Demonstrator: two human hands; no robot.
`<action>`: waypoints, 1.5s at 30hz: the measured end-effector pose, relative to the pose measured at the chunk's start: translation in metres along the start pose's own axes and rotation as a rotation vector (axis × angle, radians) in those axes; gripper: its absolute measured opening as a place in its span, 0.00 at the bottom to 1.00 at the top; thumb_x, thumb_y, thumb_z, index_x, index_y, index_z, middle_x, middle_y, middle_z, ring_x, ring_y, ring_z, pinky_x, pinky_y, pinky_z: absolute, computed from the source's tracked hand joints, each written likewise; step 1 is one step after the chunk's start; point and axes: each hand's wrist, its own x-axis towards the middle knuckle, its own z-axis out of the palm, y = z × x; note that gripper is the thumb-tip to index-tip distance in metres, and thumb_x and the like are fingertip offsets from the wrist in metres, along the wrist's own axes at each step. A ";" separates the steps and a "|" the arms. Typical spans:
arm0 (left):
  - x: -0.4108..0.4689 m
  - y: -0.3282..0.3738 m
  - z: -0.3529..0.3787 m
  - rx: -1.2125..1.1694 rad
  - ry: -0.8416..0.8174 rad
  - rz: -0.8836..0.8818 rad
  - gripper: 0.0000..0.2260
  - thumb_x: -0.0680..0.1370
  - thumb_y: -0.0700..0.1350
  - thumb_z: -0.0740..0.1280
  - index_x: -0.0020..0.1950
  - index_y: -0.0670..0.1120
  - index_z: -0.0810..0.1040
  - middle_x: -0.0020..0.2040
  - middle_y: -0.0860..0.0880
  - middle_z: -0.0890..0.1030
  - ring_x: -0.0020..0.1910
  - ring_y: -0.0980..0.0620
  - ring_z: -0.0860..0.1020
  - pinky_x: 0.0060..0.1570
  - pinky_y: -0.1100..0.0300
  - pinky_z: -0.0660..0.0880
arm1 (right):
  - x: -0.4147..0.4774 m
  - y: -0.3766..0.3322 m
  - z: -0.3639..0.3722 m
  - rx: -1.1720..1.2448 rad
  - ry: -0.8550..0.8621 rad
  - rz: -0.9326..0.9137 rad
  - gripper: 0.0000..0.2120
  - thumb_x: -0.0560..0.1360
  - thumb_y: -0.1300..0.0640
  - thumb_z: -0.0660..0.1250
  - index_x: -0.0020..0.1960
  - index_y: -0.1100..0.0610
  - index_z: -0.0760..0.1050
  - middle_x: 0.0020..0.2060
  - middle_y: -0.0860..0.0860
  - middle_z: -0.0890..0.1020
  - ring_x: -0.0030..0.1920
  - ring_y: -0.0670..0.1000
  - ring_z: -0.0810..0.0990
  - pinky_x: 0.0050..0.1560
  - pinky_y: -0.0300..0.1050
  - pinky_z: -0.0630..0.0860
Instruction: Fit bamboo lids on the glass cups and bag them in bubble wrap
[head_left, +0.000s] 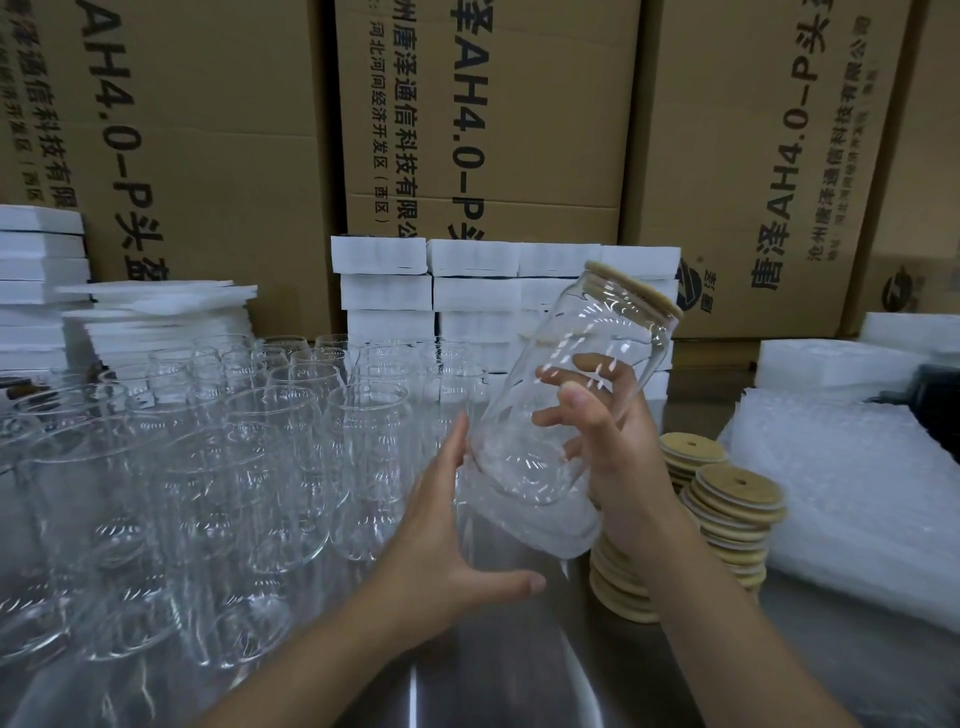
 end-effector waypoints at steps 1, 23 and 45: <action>0.001 -0.001 0.002 0.070 0.026 0.030 0.59 0.55 0.64 0.79 0.73 0.71 0.41 0.74 0.63 0.59 0.73 0.67 0.56 0.69 0.69 0.56 | 0.000 0.001 0.002 0.023 0.003 0.009 0.33 0.56 0.42 0.69 0.57 0.57 0.69 0.48 0.51 0.82 0.42 0.48 0.81 0.34 0.31 0.73; -0.002 0.013 -0.001 -0.073 0.259 0.012 0.40 0.64 0.53 0.72 0.72 0.65 0.57 0.24 0.56 0.70 0.25 0.61 0.69 0.32 0.71 0.69 | -0.004 0.018 0.006 -0.160 -0.007 0.014 0.35 0.57 0.39 0.74 0.60 0.45 0.67 0.56 0.47 0.80 0.51 0.47 0.83 0.56 0.54 0.78; -0.002 0.017 -0.005 -0.236 0.457 0.181 0.16 0.75 0.47 0.60 0.55 0.69 0.73 0.28 0.55 0.67 0.26 0.58 0.65 0.26 0.65 0.65 | -0.008 0.012 0.008 -0.329 0.003 0.021 0.35 0.54 0.35 0.72 0.58 0.42 0.66 0.54 0.41 0.80 0.49 0.44 0.81 0.54 0.57 0.78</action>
